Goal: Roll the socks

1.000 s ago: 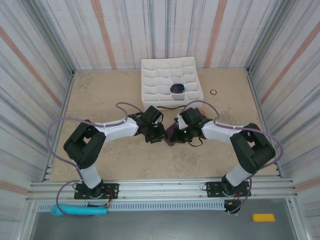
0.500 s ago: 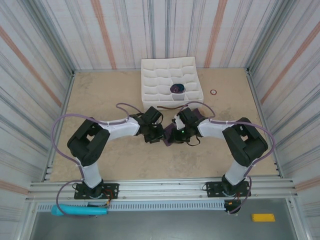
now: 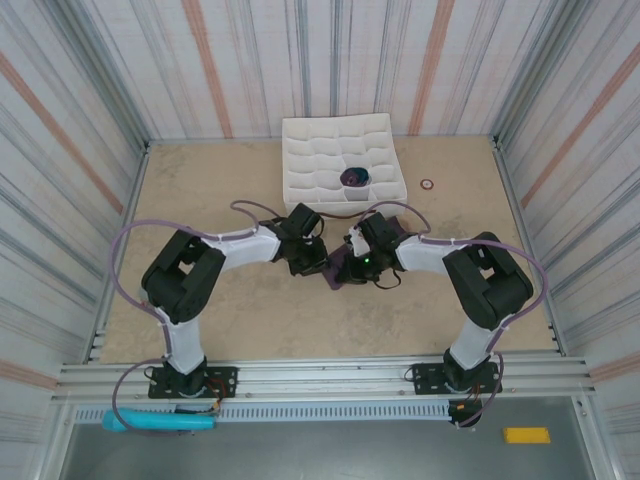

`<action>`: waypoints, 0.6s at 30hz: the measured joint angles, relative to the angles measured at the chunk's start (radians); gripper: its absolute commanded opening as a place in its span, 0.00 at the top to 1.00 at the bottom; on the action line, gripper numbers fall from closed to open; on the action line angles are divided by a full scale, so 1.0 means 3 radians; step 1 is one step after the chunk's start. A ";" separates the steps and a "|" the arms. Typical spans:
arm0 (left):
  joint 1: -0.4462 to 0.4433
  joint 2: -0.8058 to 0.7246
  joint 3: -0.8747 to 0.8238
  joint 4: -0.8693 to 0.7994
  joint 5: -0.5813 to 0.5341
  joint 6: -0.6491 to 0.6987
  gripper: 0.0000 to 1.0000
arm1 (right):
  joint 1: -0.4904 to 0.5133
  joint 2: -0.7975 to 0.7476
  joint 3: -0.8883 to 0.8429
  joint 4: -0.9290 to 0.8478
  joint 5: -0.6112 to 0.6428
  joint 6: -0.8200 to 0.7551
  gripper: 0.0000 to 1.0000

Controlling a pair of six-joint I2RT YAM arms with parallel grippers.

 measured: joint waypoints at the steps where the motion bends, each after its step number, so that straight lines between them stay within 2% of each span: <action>1: 0.0000 0.0028 0.0034 -0.0015 0.0000 -0.0003 0.77 | -0.0005 0.0000 0.0000 0.0003 -0.0008 -0.0003 1.00; 3: 0.0000 0.0056 0.0066 -0.0032 -0.0003 0.0008 0.86 | -0.0022 0.0000 0.0000 0.0003 -0.0010 -0.0011 1.00; 6: 0.0000 0.0057 0.0085 -0.0058 -0.0004 0.0000 1.00 | -0.0023 -0.0003 0.0000 0.0000 -0.0003 -0.0034 0.87; 9: 0.0000 0.0057 0.0099 -0.0104 -0.0013 -0.0003 1.00 | 0.0001 -0.0064 -0.0003 -0.0039 0.0113 -0.0092 0.71; 13: 0.0000 0.0029 0.0100 -0.0201 -0.0013 -0.0029 1.00 | 0.0192 -0.0464 -0.0018 -0.0206 0.0557 -0.0211 0.43; 15: 0.0006 0.0006 0.0099 -0.0277 -0.0010 -0.0066 1.00 | 0.0360 -0.0707 -0.0018 -0.0257 0.0829 -0.0285 0.38; 18: 0.0050 -0.0014 0.0099 -0.0389 0.0042 -0.0123 1.00 | 0.0718 -0.1001 -0.0018 -0.0303 0.1334 -0.0416 0.35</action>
